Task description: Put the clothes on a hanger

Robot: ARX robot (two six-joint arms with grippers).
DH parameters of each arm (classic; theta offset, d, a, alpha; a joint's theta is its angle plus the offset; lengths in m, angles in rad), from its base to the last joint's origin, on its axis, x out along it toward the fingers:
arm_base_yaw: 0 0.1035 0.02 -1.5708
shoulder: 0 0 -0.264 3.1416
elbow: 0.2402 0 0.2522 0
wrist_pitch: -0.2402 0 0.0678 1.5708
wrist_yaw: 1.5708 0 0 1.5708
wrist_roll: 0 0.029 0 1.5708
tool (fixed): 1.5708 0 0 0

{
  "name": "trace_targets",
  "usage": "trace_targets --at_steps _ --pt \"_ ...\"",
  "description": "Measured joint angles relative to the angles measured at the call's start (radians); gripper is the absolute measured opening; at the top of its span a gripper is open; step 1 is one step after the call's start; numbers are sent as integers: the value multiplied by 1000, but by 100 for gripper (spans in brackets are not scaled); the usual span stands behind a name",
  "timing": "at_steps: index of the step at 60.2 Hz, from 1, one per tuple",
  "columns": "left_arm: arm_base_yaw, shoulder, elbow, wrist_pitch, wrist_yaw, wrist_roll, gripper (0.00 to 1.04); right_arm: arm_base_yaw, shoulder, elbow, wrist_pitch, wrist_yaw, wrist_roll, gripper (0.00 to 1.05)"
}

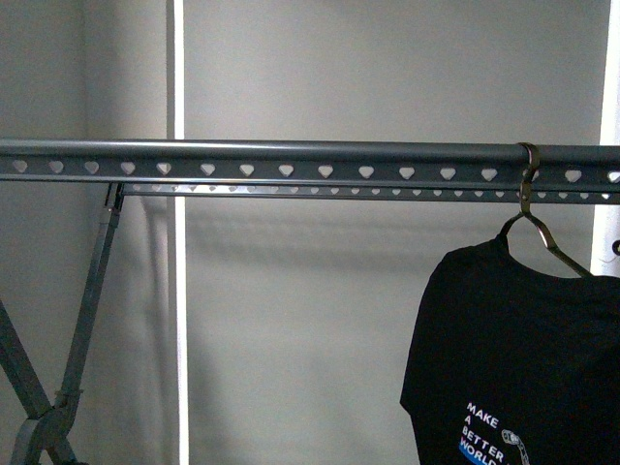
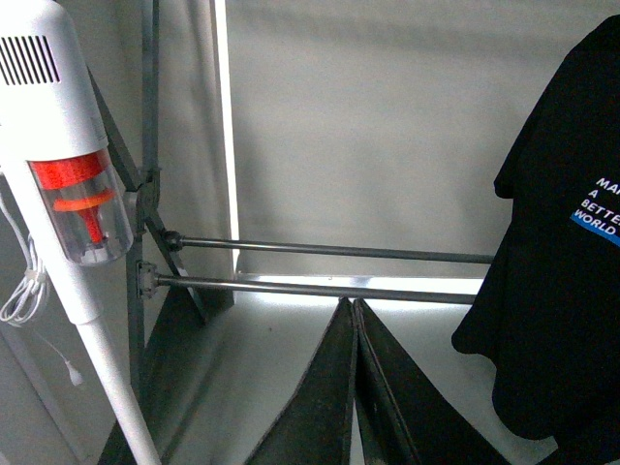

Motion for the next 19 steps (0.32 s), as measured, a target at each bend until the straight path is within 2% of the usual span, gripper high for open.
trace_targets --at_steps 3,15,19 --pt "0 -4 0 -2 0 0 4 0 0 0 0 0 0 31" --pt "0 -6 0 -2 0 0 4 0 0 0 0 0 0 80" --pt "0 -6 0 -2 0 -1 5 0 0 0 0 0 0 93"
